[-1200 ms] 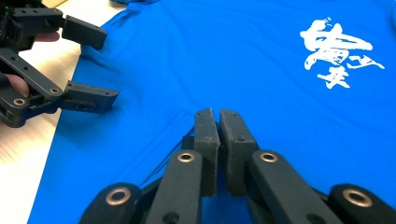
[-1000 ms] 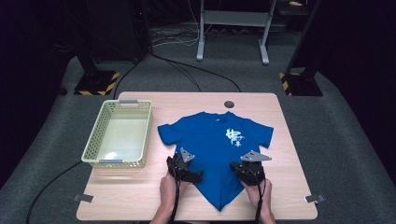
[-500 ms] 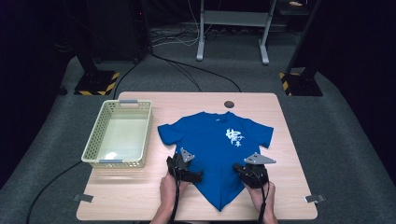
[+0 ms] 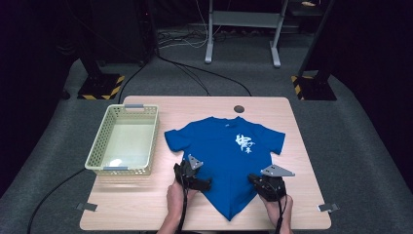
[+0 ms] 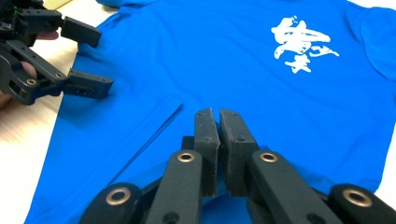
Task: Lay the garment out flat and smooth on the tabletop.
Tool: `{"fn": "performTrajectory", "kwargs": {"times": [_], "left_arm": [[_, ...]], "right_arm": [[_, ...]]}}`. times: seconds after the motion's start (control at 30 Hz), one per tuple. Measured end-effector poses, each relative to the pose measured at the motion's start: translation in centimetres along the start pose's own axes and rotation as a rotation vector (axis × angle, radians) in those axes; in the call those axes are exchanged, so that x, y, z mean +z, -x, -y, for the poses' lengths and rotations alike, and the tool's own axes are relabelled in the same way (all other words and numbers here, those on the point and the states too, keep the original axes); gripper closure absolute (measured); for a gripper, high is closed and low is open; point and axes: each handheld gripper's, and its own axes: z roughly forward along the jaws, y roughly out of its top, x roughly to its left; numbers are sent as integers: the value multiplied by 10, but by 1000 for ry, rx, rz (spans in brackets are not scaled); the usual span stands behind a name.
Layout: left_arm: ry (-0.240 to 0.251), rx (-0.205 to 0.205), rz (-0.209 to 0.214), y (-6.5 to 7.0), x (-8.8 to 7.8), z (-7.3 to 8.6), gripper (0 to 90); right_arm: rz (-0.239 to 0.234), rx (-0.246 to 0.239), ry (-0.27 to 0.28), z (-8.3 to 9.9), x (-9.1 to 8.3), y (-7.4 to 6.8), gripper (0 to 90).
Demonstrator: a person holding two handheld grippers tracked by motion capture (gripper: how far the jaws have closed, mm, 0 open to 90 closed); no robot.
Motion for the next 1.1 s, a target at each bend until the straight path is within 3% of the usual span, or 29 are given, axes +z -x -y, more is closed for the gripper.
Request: {"fn": "performTrajectory", "kwargs": {"times": [1.1], "left_arm": [[0, 0, 0, 0, 0, 0, 0]], "right_arm": [[38, 28, 3, 18, -23, 9, 863]]}}
